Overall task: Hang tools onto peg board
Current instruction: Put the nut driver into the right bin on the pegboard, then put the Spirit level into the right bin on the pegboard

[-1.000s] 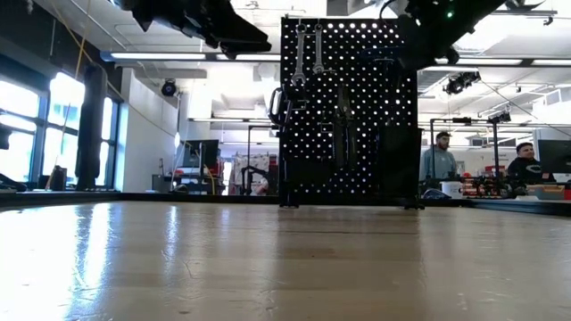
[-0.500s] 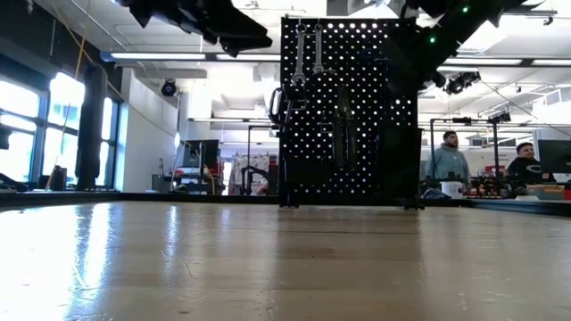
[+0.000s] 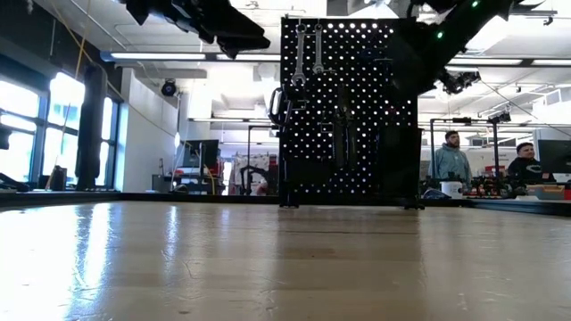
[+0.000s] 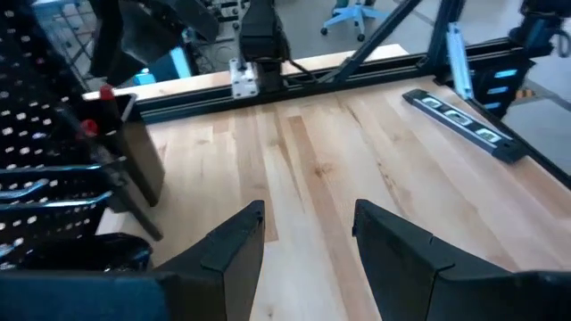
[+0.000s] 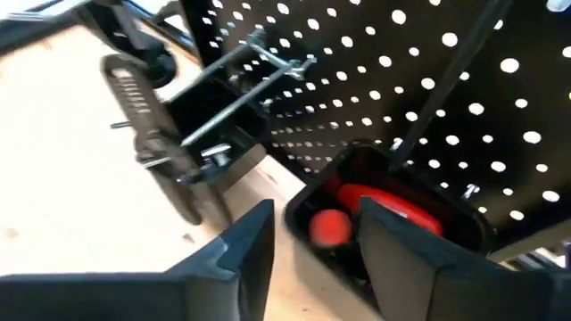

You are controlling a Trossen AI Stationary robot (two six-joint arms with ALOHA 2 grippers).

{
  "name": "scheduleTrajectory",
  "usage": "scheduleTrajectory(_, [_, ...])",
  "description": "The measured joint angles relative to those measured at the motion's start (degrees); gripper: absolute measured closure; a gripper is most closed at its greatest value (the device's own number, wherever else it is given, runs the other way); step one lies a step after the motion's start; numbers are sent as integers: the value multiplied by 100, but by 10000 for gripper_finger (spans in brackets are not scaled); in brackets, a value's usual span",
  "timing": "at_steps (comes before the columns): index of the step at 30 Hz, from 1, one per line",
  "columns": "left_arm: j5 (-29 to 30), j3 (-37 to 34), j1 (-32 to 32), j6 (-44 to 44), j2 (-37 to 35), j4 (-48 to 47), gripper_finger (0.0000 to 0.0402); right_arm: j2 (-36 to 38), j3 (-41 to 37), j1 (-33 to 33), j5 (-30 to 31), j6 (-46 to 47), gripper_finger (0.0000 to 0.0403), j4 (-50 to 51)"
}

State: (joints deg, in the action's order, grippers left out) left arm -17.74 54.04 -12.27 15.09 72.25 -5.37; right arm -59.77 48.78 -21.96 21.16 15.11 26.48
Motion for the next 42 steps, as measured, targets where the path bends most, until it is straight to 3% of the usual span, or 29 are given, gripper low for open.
scheduleTrajectory(8, [-6,0,629,57,13,1,234,788,1,1004,-283,545,225,442])
scheduleTrajectory(12, [-12,0,1007,69,65,-4,234,991,3,2049,-799,1116,224,667])
scheduleTrajectory(19, [-15,0,1537,79,575,270,234,761,3,4091,-897,2207,224,559])
scheduleTrajectory(31, [-5,0,2107,-606,1862,1050,234,-622,3,6466,-630,3929,224,546])
scheduleTrajectory(42, [-9,2,2290,-1093,2745,2103,234,-2657,447,7879,-614,5067,224,446])
